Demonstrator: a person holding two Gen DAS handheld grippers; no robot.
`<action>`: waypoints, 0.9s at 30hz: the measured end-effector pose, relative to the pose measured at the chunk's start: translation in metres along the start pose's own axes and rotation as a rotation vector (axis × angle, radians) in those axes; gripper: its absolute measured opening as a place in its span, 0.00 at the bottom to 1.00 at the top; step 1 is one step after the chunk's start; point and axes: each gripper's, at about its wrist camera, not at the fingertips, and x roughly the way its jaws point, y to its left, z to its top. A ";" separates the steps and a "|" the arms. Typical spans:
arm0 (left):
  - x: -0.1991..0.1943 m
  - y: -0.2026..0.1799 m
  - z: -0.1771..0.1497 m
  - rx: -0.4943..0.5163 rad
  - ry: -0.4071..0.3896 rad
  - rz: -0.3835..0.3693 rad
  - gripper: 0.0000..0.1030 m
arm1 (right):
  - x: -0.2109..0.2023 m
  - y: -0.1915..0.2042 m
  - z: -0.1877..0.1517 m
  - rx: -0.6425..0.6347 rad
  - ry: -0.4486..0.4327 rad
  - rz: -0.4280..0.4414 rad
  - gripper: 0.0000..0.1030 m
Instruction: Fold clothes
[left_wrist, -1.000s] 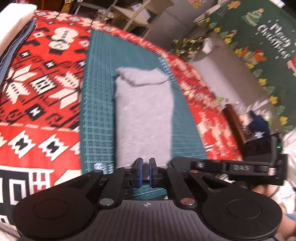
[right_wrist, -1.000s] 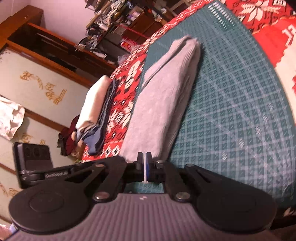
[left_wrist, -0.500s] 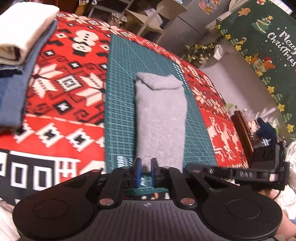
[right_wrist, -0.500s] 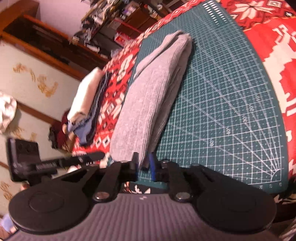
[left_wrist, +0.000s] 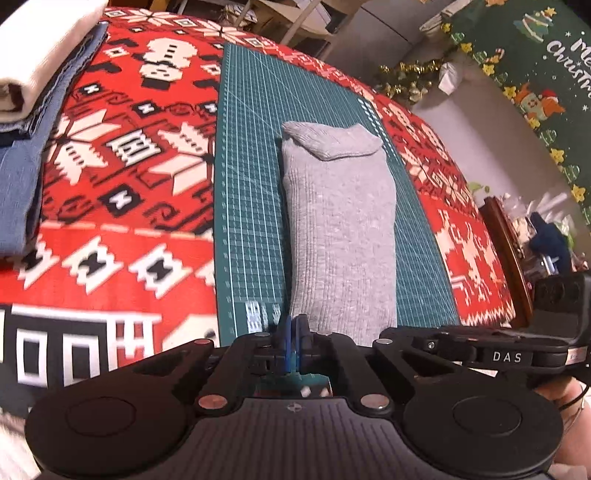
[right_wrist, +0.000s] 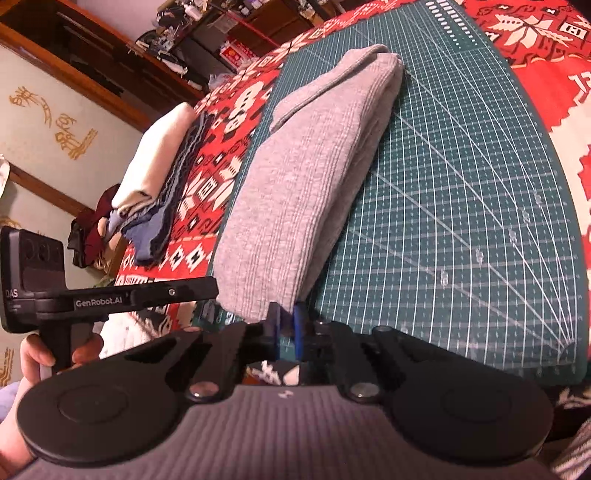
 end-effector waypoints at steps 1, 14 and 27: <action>-0.001 -0.001 -0.002 0.002 0.010 -0.003 0.02 | -0.001 0.001 -0.002 -0.003 0.009 -0.002 0.07; -0.011 0.009 0.040 -0.158 -0.092 -0.061 0.30 | -0.035 -0.029 0.026 0.139 -0.225 0.017 0.41; 0.042 0.005 0.089 -0.160 -0.083 -0.069 0.30 | -0.010 -0.052 0.061 0.286 -0.306 -0.033 0.42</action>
